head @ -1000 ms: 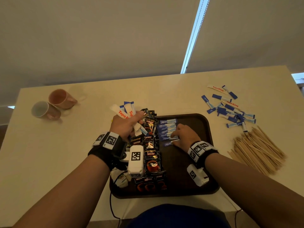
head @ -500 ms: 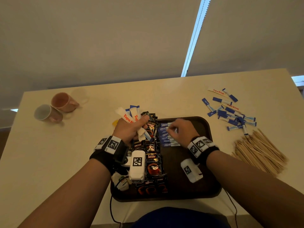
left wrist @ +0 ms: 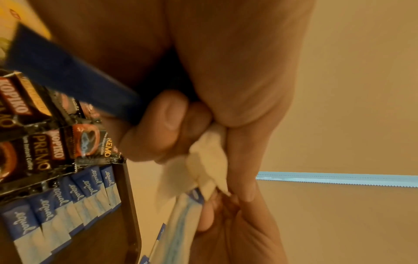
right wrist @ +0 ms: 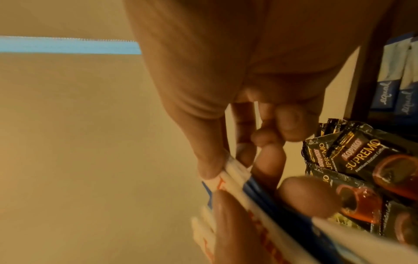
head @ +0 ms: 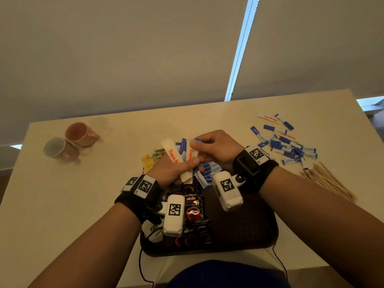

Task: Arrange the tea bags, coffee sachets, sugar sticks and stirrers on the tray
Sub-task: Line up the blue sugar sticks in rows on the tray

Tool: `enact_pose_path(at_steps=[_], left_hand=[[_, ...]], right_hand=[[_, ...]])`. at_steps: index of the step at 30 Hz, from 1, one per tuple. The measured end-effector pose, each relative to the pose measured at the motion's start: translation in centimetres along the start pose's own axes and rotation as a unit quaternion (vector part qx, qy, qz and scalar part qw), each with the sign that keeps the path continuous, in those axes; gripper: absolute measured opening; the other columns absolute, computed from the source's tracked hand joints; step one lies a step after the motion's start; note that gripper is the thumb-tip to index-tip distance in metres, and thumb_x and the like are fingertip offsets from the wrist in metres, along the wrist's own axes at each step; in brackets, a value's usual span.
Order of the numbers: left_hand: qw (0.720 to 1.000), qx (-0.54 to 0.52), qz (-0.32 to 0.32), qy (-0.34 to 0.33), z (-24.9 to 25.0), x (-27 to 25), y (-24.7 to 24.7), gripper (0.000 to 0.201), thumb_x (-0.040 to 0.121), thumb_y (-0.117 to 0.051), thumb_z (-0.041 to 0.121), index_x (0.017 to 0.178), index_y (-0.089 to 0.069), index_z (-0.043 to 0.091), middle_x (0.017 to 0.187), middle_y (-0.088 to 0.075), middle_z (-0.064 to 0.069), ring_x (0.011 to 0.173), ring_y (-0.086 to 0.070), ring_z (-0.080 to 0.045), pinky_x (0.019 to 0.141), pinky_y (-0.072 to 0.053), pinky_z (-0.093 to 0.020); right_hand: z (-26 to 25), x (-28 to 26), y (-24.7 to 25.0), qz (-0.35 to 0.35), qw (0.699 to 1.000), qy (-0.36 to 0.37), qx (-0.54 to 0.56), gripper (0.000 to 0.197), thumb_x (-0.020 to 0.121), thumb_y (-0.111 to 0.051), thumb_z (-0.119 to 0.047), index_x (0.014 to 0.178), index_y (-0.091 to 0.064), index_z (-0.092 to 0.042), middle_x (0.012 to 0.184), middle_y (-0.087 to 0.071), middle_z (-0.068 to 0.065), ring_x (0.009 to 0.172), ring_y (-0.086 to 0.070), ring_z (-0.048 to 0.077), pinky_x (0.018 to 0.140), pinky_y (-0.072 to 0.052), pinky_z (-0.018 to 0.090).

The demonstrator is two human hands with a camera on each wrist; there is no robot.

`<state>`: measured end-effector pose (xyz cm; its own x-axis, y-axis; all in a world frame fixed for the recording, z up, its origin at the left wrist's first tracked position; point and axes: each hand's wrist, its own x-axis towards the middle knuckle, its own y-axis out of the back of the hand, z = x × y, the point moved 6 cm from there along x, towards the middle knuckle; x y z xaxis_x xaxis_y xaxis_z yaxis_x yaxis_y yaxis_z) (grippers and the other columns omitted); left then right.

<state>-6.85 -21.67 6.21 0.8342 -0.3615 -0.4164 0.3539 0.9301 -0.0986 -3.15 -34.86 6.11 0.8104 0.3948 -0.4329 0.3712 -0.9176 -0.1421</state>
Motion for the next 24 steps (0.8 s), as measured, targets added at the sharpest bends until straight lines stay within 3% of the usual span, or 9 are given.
enact_pose_path(at_steps=[3,5,7,9,11,14,19,21,24], left_hand=[[0.999,-0.024,0.031,0.013,-0.6,-0.1,0.4,0.03,0.087,-0.073,0.031,0.107,-0.069,0.008,0.096,-0.072,-0.029,0.04,-0.046,-0.011,0.037,-0.03,-0.017],[0.997,-0.037,0.06,0.014,-0.6,-0.1,0.5,0.027,0.094,-0.067,0.017,0.113,-0.066,-0.002,0.098,-0.066,-0.037,0.036,-0.047,-0.006,0.036,-0.033,-0.016],[0.995,-0.043,0.083,0.021,-0.5,-0.2,0.5,0.026,0.096,-0.059,0.006,0.117,-0.06,-0.01,0.098,-0.065,-0.034,0.036,-0.051,-0.002,0.036,-0.037,-0.013],[0.995,-0.038,0.092,0.022,-0.5,-0.1,0.3,0.023,0.096,-0.059,0.006,0.114,-0.062,-0.008,0.095,-0.067,-0.033,0.035,-0.051,-0.003,0.036,-0.036,-0.014],[0.992,-0.042,0.112,0.026,-0.9,0.2,0.7,0.013,0.097,-0.06,0.009,0.102,-0.067,-0.001,0.075,-0.071,-0.019,0.033,-0.047,-0.005,0.035,-0.033,-0.015],[0.984,-0.07,0.157,0.041,-1.6,0.5,1.7,0.013,0.097,-0.062,0.015,0.096,-0.074,0.008,0.054,-0.059,-0.004,0.034,-0.036,-0.01,0.036,-0.025,-0.018],[0.979,-0.107,0.164,0.061,-1.4,0.3,2.2,0.019,0.1,-0.054,0.01,0.109,-0.068,0.0,0.085,-0.074,-0.015,0.034,-0.046,-0.008,0.033,-0.031,-0.016],[0.98,-0.096,0.163,0.062,-1.4,0.3,2.4,0.022,0.101,-0.055,0.011,0.113,-0.067,-0.002,0.087,-0.076,-0.015,0.033,-0.041,-0.008,0.033,-0.028,-0.016],[0.98,-0.089,0.167,0.069,-1.6,0.3,2.8,0.021,0.101,-0.055,0.012,0.112,-0.067,-0.001,0.085,-0.077,-0.012,0.033,-0.037,-0.009,0.033,-0.026,-0.017]], right_hand=[[0.4,-0.1,0.5,0.037,0.997,-0.01,0.063,0.021,0.095,-0.063,-0.013,0.102,-0.069,0.006,0.064,-0.056,0.013,0.06,-0.046,0.027,0.064,-0.045,0.038],[0.5,-0.3,0.9,0.064,0.996,-0.007,0.068,0.024,0.095,-0.062,-0.012,0.104,-0.067,0.01,0.06,-0.054,0.008,0.053,-0.042,0.017,0.052,-0.038,0.027],[0.5,-0.5,1.2,0.083,0.995,0.001,0.052,0.024,0.094,-0.064,-0.013,0.102,-0.069,0.009,0.061,-0.056,0.009,0.048,-0.044,0.014,0.048,-0.04,0.024],[0.4,-0.6,1.5,0.096,0.995,0.008,0.029,0.023,0.092,-0.067,-0.014,0.101,-0.071,0.006,0.063,-0.059,0.011,0.049,-0.048,0.016,0.049,-0.044,0.024],[0.2,-0.8,1.8,0.103,0.994,0.016,0.02,0.021,0.091,-0.068,-0.013,0.099,-0.071,0.006,0.065,-0.061,0.011,0.049,-0.051,0.016,0.05,-0.047,0.024],[0.0,-1.5,2.7,0.136,0.988,0.031,0.058,0.019,0.092,-0.065,-0.008,0.101,-0.068,0.008,0.066,-0.062,0.012,0.049,-0.054,0.013,0.05,-0.049,0.02],[1.5,-2.5,4.3,0.161,0.976,0.017,0.145,0.016,0.094,-0.06,-0.004,0.101,-0.066,0.009,0.075,-0.064,0.013,0.056,-0.061,0.01,0.055,-0.054,0.017],[2.7,-2.8,5.0,0.168,0.974,-0.001,0.154,0.014,0.09,-0.062,0.001,0.101,-0.067,0.008,0.083,-0.068,0.014,0.066,-0.069,0.015,0.064,-0.058,0.019],[5.2,-3.2,5.9,0.163,0.986,-0.026,0.017,0.013,0.082,-0.073,-0.001,0.095,-0.073,-0.001,0.09,-0.074,0.009,0.078,-0.073,0.013,0.075,-0.059,0.021]])
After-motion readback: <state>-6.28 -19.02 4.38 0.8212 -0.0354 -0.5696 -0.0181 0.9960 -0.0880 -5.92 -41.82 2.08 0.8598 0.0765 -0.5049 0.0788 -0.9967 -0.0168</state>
